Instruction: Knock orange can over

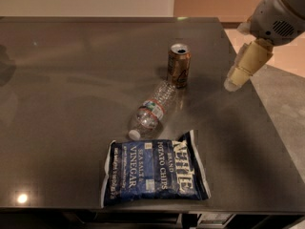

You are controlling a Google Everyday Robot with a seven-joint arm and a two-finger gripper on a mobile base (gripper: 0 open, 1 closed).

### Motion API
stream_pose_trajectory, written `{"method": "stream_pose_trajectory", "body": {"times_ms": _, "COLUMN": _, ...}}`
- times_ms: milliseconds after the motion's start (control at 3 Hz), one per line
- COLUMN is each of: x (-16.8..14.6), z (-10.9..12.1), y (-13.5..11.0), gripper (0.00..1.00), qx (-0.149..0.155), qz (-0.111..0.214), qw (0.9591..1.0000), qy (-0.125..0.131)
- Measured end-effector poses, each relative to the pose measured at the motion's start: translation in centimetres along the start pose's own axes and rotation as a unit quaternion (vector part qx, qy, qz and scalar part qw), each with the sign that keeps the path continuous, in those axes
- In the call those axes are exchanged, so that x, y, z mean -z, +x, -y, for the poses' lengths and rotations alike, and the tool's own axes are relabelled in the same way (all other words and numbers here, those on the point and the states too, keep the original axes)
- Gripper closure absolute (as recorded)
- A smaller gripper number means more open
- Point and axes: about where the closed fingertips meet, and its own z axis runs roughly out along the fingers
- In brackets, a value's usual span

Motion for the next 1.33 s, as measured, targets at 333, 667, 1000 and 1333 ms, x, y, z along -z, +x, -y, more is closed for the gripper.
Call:
{"method": "stream_pose_trajectory", "body": {"times_ms": 333, "x": -1.3, "z": 1.8, "y": -1.2, "gripper": 0.00, "qx": -0.011, "qz": 0.024, "qw": 0.9997, "qy": -0.003}}
{"method": "stream_pose_trajectory", "body": {"times_ms": 667, "x": -2.8, "z": 3.8, "y": -1.9, "gripper": 0.00, "qx": -0.030, "qz": 0.052, "qw": 0.9982, "qy": -0.006}}
{"method": "stream_pose_trajectory", "body": {"times_ms": 1000, "x": -4.9, "z": 5.6, "y": -3.0, "gripper": 0.00, "qx": -0.048, "qz": 0.082, "qw": 0.9955, "qy": -0.011}}
{"method": "stream_pose_trajectory", "body": {"times_ms": 1333, "x": -6.8, "z": 6.4, "y": -4.8, "gripper": 0.00, "qx": -0.051, "qz": 0.113, "qw": 0.9921, "qy": -0.012}}
